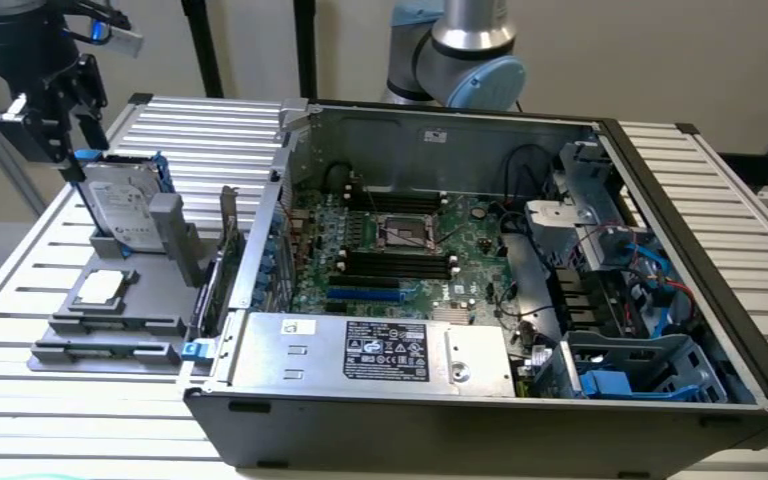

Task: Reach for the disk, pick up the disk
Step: 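Pick up the disk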

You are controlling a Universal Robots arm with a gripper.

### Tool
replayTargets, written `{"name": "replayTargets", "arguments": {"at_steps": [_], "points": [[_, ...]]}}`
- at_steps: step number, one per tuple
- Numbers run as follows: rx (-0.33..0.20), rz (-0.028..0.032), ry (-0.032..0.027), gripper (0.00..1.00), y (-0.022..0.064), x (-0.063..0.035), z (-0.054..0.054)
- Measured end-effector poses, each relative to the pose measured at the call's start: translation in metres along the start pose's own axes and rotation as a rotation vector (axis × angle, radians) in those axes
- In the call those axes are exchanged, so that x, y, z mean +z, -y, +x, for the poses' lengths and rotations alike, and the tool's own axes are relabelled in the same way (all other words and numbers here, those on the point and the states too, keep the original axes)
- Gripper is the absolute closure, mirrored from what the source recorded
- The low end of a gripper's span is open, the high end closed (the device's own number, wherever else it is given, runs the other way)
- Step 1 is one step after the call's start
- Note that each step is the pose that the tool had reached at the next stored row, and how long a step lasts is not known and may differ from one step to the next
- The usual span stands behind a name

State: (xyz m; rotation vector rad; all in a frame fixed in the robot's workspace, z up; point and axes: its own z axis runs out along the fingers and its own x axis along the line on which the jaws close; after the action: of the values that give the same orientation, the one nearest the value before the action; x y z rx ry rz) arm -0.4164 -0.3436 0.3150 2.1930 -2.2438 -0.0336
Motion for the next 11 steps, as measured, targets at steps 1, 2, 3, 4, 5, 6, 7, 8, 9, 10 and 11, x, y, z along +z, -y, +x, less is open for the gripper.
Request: {"name": "replayTargets", "arguments": {"at_steps": [1, 2, 3, 4, 5, 6, 7, 8, 9, 10, 11], "points": [[0.000, 0.0001, 0.0000, 0.35, -0.0006, 0.0018, 0.000], [-0.001, 0.0000, -0.0001, 0.35, -0.0016, 0.0035, 0.000], [-0.005, 0.0002, -0.0001, 0.35, -0.0025, 0.0055, 0.000], [-0.007, 0.0002, -0.0002, 0.35, -0.0028, 0.0072, 0.000], [-0.009, 0.0002, -0.0002, 0.35, -0.0028, 0.0090, 0.000], [-0.009, 0.0002, -0.0002, 0.35, -0.0028, 0.0109, 0.000], [-0.010, 0.0002, -0.0002, 0.35, -0.0027, 0.0128, 0.000], [-0.011, 0.0002, -0.0002, 0.35, -0.0027, 0.0146, 0.000], [-0.012, 0.0001, -0.0003, 0.35, -0.0026, 0.0162, 0.000], [-0.013, 0.0001, -0.0003, 0.35, -0.0025, 0.0179, 0.000], [-0.015, 0.0001, -0.0003, 0.35, -0.0023, 0.0193, 0.000]]}}
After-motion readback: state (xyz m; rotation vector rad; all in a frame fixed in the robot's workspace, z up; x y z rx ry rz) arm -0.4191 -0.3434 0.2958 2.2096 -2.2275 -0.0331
